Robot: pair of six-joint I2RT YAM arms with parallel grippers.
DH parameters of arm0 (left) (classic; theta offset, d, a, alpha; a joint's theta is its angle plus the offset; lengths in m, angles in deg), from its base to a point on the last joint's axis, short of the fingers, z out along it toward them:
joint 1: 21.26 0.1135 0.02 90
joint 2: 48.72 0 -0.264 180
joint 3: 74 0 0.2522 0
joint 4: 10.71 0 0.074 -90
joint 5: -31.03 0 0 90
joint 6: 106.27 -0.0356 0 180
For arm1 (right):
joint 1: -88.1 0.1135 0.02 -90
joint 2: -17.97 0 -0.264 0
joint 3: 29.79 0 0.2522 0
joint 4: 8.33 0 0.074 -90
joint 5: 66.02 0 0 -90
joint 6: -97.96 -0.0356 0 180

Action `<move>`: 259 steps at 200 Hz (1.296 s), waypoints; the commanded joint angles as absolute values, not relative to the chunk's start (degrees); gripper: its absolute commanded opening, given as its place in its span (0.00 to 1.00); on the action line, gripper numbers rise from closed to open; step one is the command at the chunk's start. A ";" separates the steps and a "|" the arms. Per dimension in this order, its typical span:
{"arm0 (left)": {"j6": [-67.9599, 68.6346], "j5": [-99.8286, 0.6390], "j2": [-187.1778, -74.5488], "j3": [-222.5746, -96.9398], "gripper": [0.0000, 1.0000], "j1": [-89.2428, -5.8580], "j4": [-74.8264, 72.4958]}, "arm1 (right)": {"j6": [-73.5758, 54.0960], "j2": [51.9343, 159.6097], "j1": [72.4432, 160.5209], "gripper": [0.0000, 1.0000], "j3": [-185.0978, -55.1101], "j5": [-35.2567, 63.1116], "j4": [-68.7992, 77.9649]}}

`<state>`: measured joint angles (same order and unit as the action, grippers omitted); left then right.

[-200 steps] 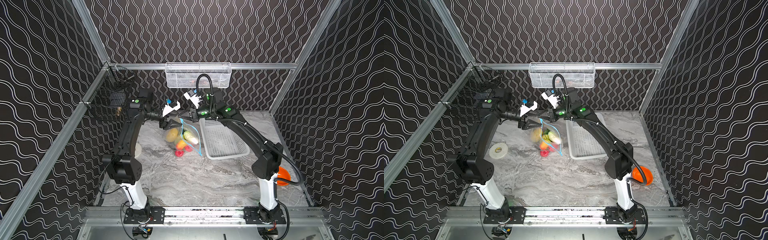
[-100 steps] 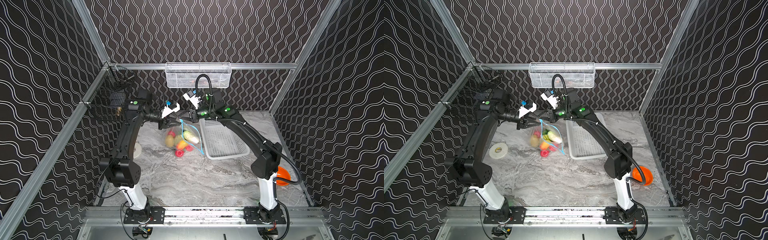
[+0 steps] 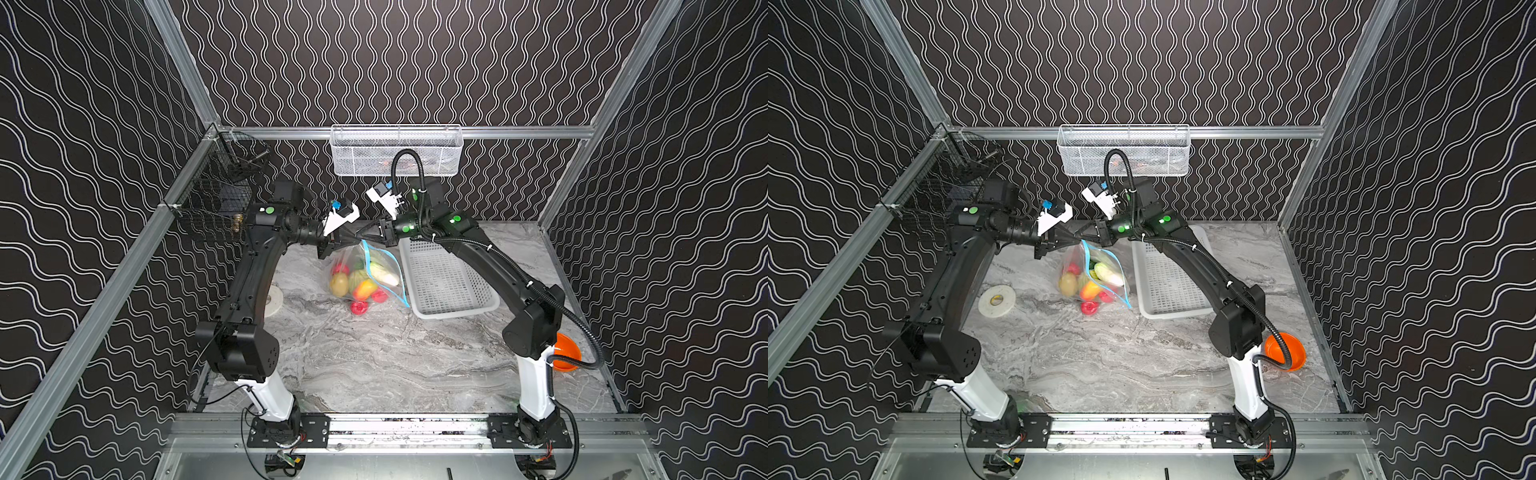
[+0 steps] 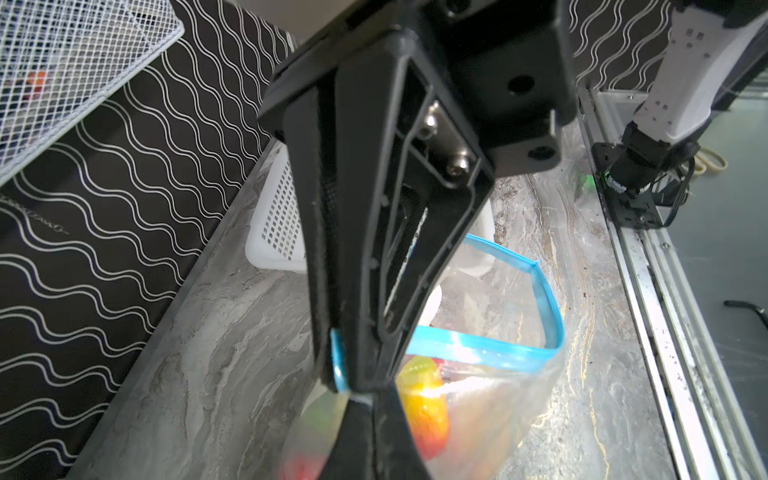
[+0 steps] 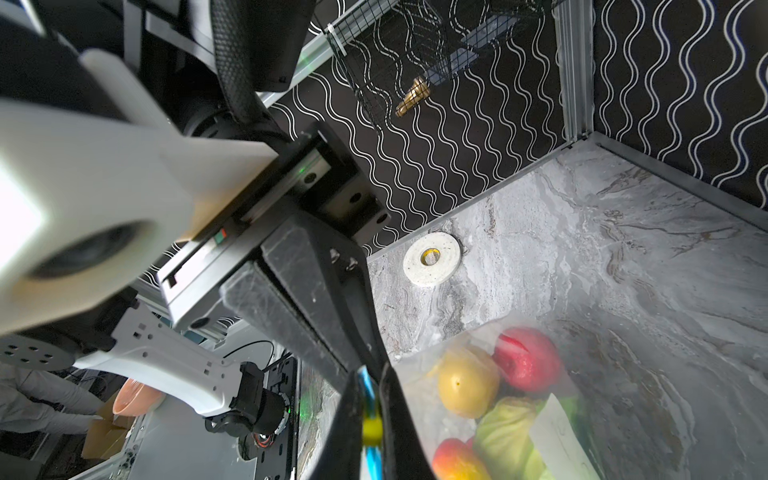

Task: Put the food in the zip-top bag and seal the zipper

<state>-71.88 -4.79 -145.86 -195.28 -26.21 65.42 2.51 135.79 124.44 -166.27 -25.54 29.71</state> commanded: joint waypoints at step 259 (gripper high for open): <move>-59.72 -4.65 -143.55 -192.61 0.00 -26.18 57.40 | -3.44 131.55 125.12 0.29 -157.19 -23.23 14.03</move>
